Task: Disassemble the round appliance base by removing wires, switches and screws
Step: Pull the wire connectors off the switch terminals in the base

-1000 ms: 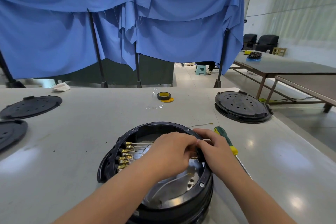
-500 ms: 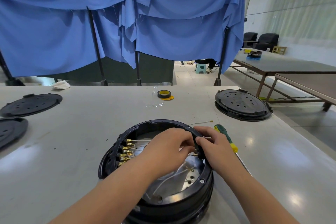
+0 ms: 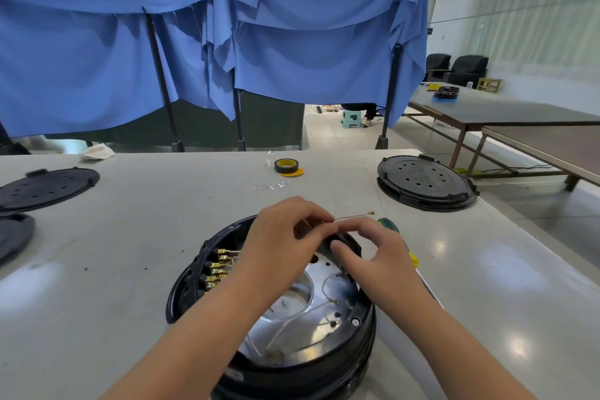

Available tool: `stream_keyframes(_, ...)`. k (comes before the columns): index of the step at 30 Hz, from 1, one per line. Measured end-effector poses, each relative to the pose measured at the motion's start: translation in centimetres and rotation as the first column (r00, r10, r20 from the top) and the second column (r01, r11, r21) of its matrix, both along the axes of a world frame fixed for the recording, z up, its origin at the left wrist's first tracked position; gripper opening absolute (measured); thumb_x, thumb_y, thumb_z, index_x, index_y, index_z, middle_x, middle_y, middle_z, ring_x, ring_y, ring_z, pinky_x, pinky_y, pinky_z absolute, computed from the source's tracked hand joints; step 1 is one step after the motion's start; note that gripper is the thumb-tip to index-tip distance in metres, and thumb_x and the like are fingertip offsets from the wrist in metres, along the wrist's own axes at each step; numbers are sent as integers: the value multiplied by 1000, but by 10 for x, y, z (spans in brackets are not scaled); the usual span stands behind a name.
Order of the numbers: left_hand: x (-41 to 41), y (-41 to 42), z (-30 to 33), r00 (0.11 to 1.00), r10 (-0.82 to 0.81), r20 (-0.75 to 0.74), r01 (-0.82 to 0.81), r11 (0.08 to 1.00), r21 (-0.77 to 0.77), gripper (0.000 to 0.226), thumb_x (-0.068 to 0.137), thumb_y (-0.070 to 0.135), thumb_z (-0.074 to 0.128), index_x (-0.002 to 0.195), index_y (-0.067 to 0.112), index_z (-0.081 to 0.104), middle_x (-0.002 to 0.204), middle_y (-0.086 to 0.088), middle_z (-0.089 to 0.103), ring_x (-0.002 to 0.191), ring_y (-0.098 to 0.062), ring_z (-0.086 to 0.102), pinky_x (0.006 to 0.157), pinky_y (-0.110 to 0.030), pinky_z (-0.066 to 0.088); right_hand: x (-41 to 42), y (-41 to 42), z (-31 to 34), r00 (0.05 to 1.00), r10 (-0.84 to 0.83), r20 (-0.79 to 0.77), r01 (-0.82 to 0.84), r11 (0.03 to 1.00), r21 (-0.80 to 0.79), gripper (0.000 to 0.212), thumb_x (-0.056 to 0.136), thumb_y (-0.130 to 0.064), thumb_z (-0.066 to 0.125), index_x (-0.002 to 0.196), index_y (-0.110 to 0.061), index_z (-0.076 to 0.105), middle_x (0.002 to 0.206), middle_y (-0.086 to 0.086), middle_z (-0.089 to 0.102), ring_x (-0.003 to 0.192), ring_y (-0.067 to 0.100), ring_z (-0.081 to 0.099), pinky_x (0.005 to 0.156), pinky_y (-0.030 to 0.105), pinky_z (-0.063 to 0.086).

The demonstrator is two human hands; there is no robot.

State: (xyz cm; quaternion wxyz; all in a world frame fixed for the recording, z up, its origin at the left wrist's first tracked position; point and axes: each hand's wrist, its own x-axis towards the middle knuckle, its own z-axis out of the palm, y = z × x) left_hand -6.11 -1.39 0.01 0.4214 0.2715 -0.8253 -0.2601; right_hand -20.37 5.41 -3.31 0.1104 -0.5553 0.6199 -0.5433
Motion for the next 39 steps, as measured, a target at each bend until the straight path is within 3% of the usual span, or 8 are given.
stream_keyframes(4,3,2,1,997,-38,-62,47,988,148,10,81,14,73,82,23,73,71,8,71,65,-10,68,58,-18,55,2,2,4,994,91,55,-89,995,-34,23,78,-7,70,78,-30,73,79,-14,73,84,2,67,75,12,47)
stream_keyframes(13,4,3,3,992,-36,-117,53,989,139,10,82,17,72,81,27,71,72,11,70,67,-6,67,55,-10,50,1,4,7,989,147,16,-147,989,-16,17,85,-11,67,90,-27,66,86,-11,71,91,6,66,82,20,50)
stream_keyframes(19,4,3,1,993,-22,-117,38,989,142,12,83,22,71,91,30,67,76,13,68,71,-5,65,56,-10,49,-2,3,14,989,140,51,-138,990,-34,14,81,-4,71,81,-18,71,80,-3,73,82,11,69,80,28,54)
stream_keyframes(22,2,2,-1,997,-5,-79,19,984,179,28,83,29,70,108,32,58,82,14,66,75,1,61,63,-10,47,-13,0,29,991,99,85,-90,991,-98,15,81,-4,72,80,-20,70,80,-4,74,77,9,70,77,23,55)
stream_keyframes(24,1,3,-4,999,-34,42,26,984,178,22,83,32,69,103,32,60,81,14,66,73,2,60,66,-11,46,-30,-7,41,999,27,38,-23,992,-120,17,81,-9,73,81,-25,69,80,-12,73,72,4,69,70,14,52)
stream_keyframes(28,-2,10,-8,955,-100,279,76,992,96,12,84,36,67,91,26,66,84,12,66,79,-1,59,73,-20,47,-73,-40,50,978,-92,-189,124,978,166,10,84,-20,70,79,-29,69,76,-12,70,73,4,65,63,13,47)
stream_keyframes(32,-4,11,-12,892,-115,437,109,993,39,17,84,42,63,94,29,62,93,15,61,86,-2,54,79,-25,47,-98,-79,29,876,7,-483,251,847,468,4,86,-20,67,86,-22,71,89,-5,70,80,9,62,71,23,49)
stream_keyframes(39,-6,9,-15,875,-82,477,92,996,4,22,85,47,60,100,31,62,93,17,60,86,-2,54,80,-28,48,-104,-116,8,834,107,-541,292,746,599,6,81,-16,71,83,-21,74,85,-3,72,79,13,65,78,31,56)
